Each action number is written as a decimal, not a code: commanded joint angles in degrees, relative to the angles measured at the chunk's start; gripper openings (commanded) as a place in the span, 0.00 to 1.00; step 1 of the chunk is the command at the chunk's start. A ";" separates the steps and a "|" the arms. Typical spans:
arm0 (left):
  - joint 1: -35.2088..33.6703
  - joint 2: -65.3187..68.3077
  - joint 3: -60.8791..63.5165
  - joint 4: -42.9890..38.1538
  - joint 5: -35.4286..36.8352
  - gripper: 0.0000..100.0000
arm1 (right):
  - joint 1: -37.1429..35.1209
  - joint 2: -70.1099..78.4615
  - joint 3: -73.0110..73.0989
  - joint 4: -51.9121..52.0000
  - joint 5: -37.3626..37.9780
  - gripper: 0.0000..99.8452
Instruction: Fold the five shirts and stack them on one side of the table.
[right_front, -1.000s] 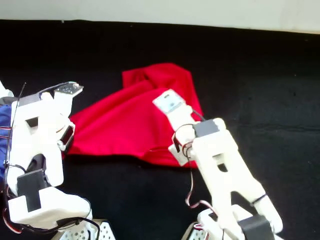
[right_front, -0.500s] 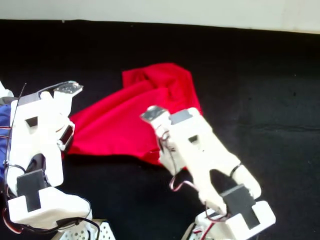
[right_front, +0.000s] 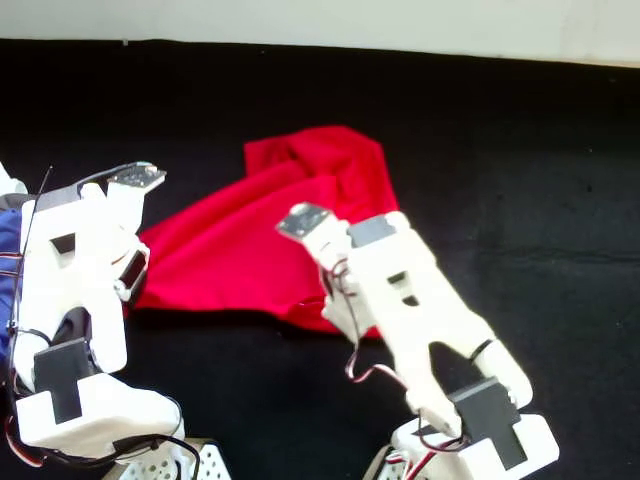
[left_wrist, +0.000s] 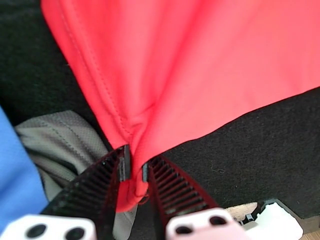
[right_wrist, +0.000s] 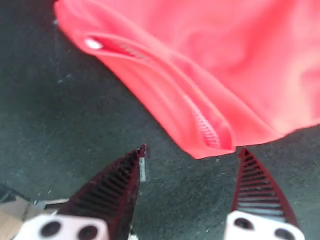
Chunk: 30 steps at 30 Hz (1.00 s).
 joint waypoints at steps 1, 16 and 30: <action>-0.48 -1.01 -2.15 0.53 0.62 0.01 | 1.10 -1.10 -1.89 -1.19 0.44 0.26; -0.48 -1.01 -2.15 0.53 0.62 0.01 | -1.54 10.86 -5.58 -1.10 0.44 0.07; -0.22 -1.01 -2.15 0.35 0.62 0.01 | -1.63 5.14 -5.05 1.27 0.44 0.02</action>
